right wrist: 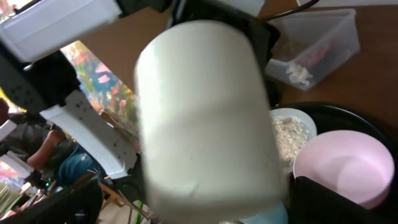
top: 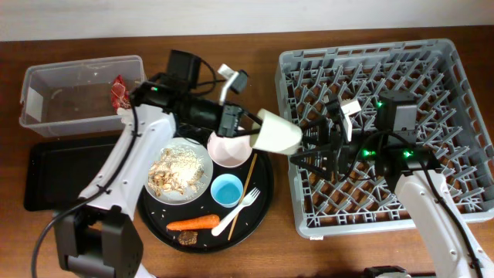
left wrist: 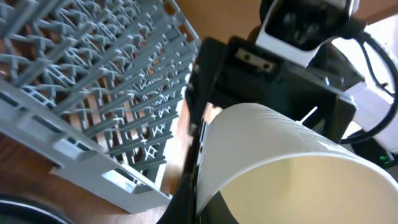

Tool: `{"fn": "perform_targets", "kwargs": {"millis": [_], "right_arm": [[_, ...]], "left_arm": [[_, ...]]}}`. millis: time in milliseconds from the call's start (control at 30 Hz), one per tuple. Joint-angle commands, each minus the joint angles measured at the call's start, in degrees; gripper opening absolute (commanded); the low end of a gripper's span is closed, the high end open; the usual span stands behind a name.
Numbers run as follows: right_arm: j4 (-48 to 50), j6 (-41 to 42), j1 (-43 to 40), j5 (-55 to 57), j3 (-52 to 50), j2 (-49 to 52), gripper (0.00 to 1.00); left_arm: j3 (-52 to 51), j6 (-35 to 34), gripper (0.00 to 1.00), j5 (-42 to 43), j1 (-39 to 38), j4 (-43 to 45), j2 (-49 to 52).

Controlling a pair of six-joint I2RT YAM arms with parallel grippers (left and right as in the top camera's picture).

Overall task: Sort waste into correct bins and load items into the dishwasher rack
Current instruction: 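Hand the white cup from the left gripper to the right gripper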

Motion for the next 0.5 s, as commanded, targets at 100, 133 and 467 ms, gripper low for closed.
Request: {"fn": "perform_targets", "kwargs": {"millis": [100,133,467], "right_arm": [[0.1,1.2,0.4,0.9,0.5,-0.3,0.99],[0.1,1.4,0.4,0.5,0.5,-0.3,0.98],[0.0,1.6,0.4,0.5,0.5,-0.3,0.64]], "left_arm": [[0.5,0.1,0.0,-0.8,-3.1,0.3,-0.7],[0.5,0.1,0.0,-0.8,-3.1,0.4,-0.7],[0.5,-1.4,0.01,-6.3,-3.1,1.2,-0.7]]}}
